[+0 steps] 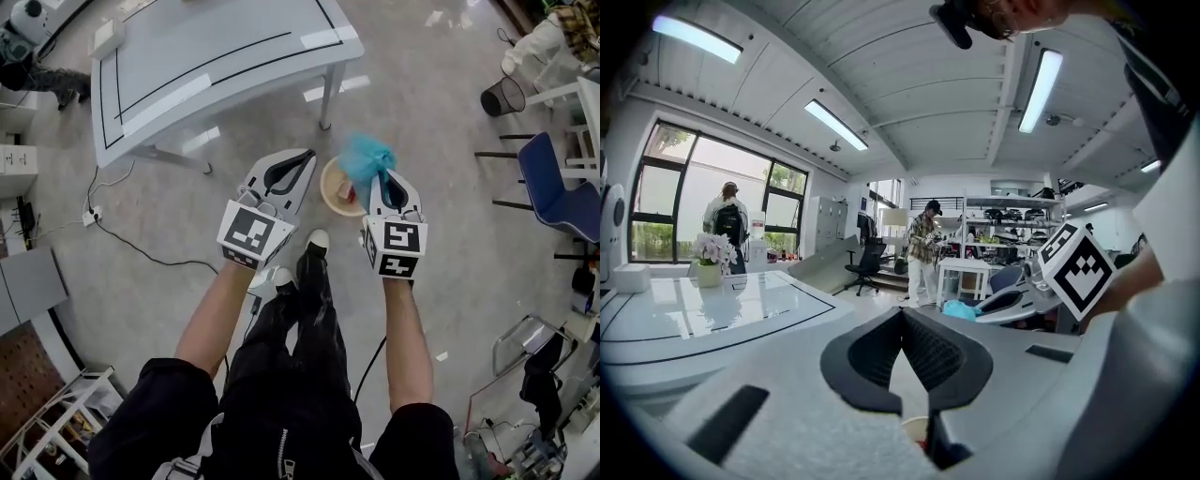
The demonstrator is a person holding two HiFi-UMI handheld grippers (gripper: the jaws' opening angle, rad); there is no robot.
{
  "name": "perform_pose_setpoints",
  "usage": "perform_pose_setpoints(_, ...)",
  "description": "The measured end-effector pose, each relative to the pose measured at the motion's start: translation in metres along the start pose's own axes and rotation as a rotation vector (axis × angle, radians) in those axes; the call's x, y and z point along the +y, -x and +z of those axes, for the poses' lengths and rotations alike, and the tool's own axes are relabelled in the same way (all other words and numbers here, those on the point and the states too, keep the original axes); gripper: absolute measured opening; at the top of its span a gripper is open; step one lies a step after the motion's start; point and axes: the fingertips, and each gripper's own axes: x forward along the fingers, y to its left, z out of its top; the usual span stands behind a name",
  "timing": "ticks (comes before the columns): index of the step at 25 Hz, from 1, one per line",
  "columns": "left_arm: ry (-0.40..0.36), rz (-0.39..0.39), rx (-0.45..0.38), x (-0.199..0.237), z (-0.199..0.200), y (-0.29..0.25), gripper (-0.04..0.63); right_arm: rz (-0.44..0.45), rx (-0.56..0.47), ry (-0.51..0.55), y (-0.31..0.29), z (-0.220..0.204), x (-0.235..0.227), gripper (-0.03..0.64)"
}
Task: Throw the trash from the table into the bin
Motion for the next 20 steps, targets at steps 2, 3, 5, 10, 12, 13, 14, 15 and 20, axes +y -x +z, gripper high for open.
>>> perform_pose_setpoints(2, 0.027, 0.010, 0.014, -0.001, -0.014, -0.005, 0.006, 0.002, 0.002, -0.007, -0.007, -0.013, 0.000, 0.017)
perform_pose_setpoints(3, 0.029, 0.010, 0.014, -0.001, -0.022, -0.009, 0.006, 0.002, 0.004, -0.011, -0.012, -0.020, 0.000, 0.017)
perform_pose_setpoints(5, 0.013, -0.002, 0.009, -0.001, -0.041, -0.017, 0.006, 0.005, 0.015, -0.016, -0.020, -0.040, 0.003, 0.017)
perform_pose_setpoints(10, -0.024, -0.019, -0.005, 0.001, -0.087, -0.034, 0.006, 0.020, 0.040, -0.027, -0.052, -0.093, 0.008, 0.017)
perform_pose_setpoints(12, -0.021, -0.017, 0.000, 0.000, -0.108, -0.045, 0.006, 0.014, 0.040, -0.024, -0.066, -0.112, 0.002, 0.017)
perform_pose_setpoints(13, -0.021, -0.020, 0.001, -0.001, -0.119, -0.051, 0.005, 0.010, 0.038, -0.021, -0.073, -0.123, -0.001, 0.017)
perform_pose_setpoints(14, -0.020, -0.023, 0.001, -0.001, -0.132, -0.055, 0.006, 0.007, 0.039, -0.018, -0.079, -0.133, -0.002, 0.017)
perform_pose_setpoints(15, -0.018, -0.027, -0.001, -0.001, -0.144, -0.059, 0.005, 0.008, 0.044, -0.019, -0.086, -0.144, -0.002, 0.017)
perform_pose_setpoints(20, -0.032, -0.048, 0.006, 0.006, -0.199, -0.083, 0.006, 0.011, 0.062, -0.055, -0.130, -0.186, -0.005, 0.017)
